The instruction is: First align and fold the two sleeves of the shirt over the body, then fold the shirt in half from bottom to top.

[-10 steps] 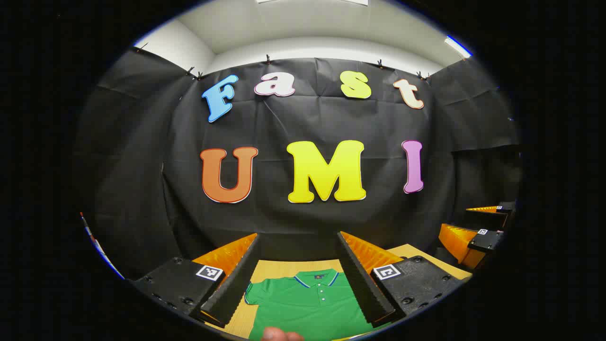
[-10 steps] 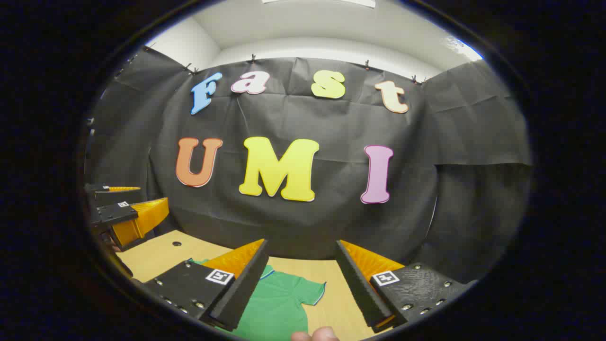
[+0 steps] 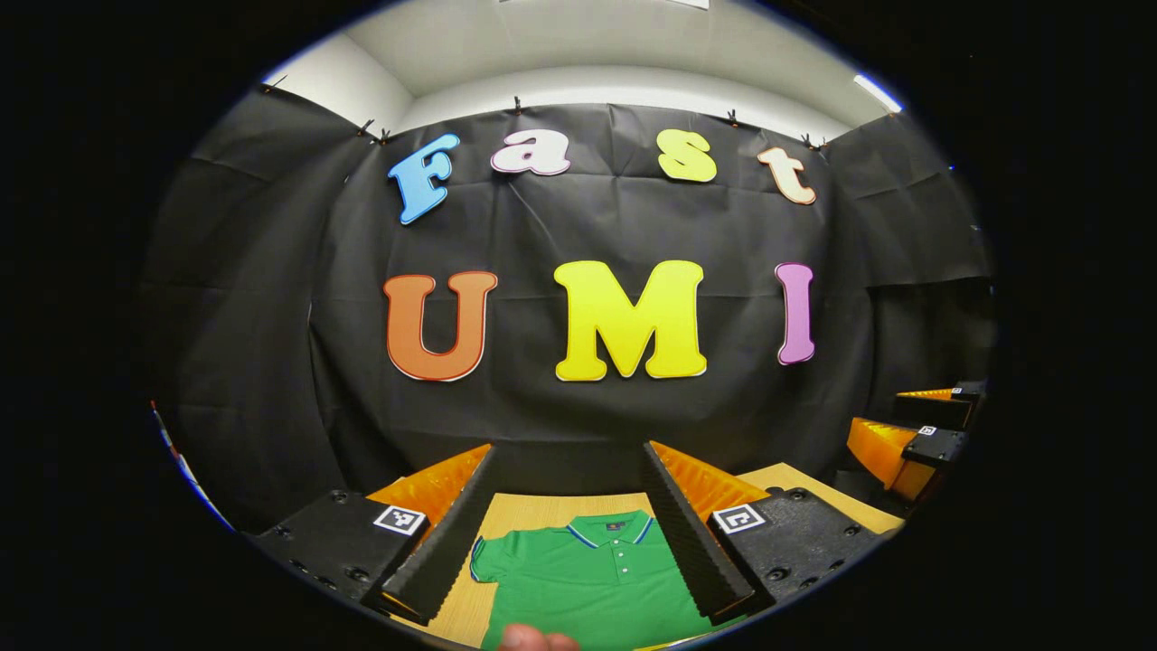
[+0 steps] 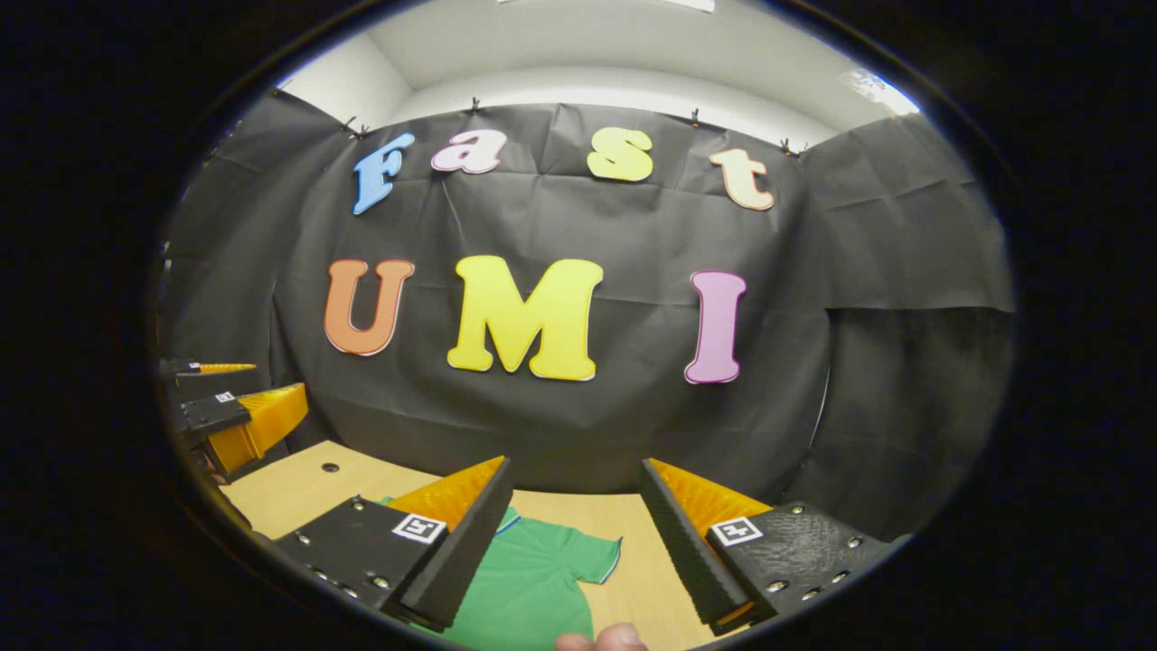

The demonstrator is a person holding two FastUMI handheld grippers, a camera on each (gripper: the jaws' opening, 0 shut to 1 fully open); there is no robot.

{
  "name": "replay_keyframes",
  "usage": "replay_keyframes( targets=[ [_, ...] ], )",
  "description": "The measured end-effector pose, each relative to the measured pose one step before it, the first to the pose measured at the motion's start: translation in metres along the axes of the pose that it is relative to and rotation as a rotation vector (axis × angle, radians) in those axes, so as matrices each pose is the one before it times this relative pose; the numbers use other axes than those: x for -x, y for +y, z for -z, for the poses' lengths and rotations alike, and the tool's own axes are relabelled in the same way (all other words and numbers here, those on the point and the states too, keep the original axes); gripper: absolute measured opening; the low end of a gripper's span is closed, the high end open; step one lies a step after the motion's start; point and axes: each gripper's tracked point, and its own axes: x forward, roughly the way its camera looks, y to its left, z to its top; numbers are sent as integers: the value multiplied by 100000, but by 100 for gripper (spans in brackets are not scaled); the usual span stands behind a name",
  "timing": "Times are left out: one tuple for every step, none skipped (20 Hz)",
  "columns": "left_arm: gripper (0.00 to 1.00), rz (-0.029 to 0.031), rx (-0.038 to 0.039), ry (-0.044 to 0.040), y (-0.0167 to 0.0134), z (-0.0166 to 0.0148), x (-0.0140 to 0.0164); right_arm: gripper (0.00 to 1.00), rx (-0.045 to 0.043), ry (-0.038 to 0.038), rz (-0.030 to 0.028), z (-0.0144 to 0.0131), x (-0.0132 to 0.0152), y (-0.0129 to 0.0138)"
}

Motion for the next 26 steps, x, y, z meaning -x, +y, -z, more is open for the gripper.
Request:
replay_keyframes(
  targets=[
    [99,-342,18,366,224,178,-3,90,87,475,14,189,-47,-65],
    [99,-196,28,327,58,138,-142,91,-63,570,-421,215,-211,62],
    [100,-94,122,238,84,212,-27,91,209,952,-260,232,-285,-4],
    [100,-133,301,311,110,72,-140,92,165,960,-241,363,-210,-154],
    [99,33,511,42,-91,156,-60,90,314,820,-215,198,-351,-104],
    [99,83,288,42,-89,128,-60,91,267,1146,-203,405,-413,-308],
    [99,-205,-73,-52,124,32,-92,91,-110,1026,-327,379,-383,-258],
    [99,-16,-88,325,-102,263,-99,91,-640,1512,-712,615,-504,-385],
    [99,284,-174,563,-198,280,79,90,-848,1593,-627,648,-600,-371],
    [99,-29,-352,720,-70,286,-152,90,-1055,1977,-259,878,-744,-543],
    [99,-76,-181,793,76,382,-11,91,-1135,2458,310,1019,-950,-829],
    [99,-165,-119,828,-135,272,-222,91,-276,2196,358,1020,-1008,-775],
    [99,-291,-160,938,-8,443,-86,92,-211,2463,485,1268,-1143,-927],
    [99,-246,-416,998,-139,307,-146,92,90,2488,436,1158,-1227,-819],
    [99,-436,-770,985,-192,392,-70,92,-197,2422,128,1157,-1341,-740],
    [100,-697,-1095,952,-63,366,60,91,-486,2590,28,1238,-1259,-669],
    [99,-388,-656,879,-161,340,-171,91,-285,2613,-37,1198,-1362,-659],
    [100,-361,-209,896,-123,292,-75,91,-99,2457,40,1087,-1335,-449],
    [100,-354,265,772,-54,331,5,90,475,1749,-161,810,-1440,-348],
    [100,-258,556,703,-224,209,-61,91,824,1478,-167,702,-1553,-210],
    [100,-447,526,756,-123,176,-39,91,174,1489,-466,560,-1478,-165],
    [100,-432,234,1287,49,493,-86,91,-470,1381,-706,616,-1416,-133],
    [100,-742,-82,1166,-69,428,-114,91,-867,1382,-572,435,-1472,-84],
    [100,-721,170,1307,1,382,-156,91,-849,1219,-219,528,-1392,-206],
    [100,-775,137,1171,7,335,-107,90,-21,1306,-657,442,-1265,-161],
    [100,-886,58,1262,81,425,-15,91,217,1527,-378,615,-1319,49]
  ],
)
